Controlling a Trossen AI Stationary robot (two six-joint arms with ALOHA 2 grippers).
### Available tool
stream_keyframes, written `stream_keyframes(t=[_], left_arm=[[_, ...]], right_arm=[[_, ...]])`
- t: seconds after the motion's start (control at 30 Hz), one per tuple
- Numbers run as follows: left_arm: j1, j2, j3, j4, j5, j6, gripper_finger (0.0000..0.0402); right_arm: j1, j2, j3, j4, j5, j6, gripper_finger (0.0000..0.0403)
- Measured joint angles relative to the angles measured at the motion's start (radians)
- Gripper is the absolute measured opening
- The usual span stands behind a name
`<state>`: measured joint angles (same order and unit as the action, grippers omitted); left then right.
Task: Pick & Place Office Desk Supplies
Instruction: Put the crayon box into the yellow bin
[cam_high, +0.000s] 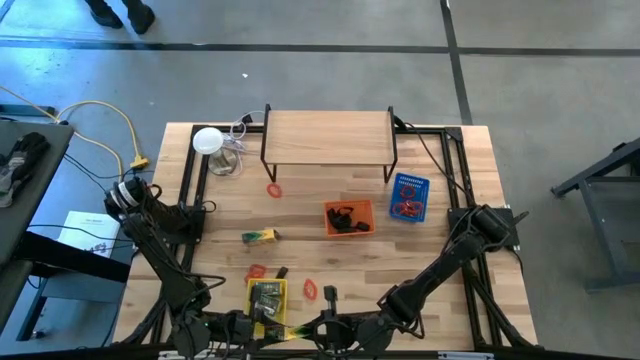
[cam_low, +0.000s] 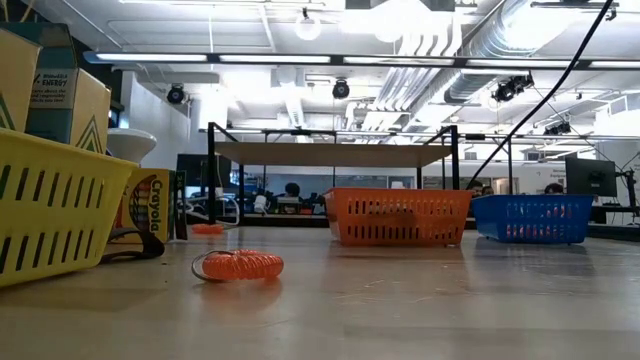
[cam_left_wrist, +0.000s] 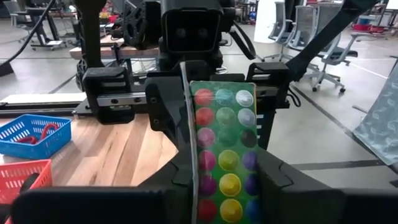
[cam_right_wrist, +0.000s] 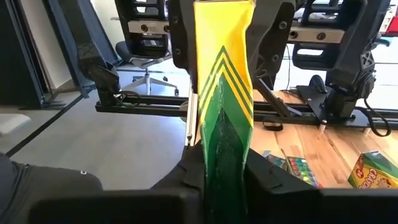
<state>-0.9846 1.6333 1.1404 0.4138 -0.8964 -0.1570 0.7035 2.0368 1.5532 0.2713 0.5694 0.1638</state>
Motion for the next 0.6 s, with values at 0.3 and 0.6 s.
stream_keyframes(t=[0.3, 0.6], left_arm=[[-0.024, 0.0, 0.0, 0.002, 0.003, 0.0, 0.0065], [-0.092, -0.088, 0.0, -0.254, 0.154, -0.215, 0.0067]], right_arm=[[0.017, -0.002, 0.001, -0.032, -0.018, 0.046, 0.0165], [0.047, -0.005, 0.001, -0.029, 0.029, 0.0, 0.0256]])
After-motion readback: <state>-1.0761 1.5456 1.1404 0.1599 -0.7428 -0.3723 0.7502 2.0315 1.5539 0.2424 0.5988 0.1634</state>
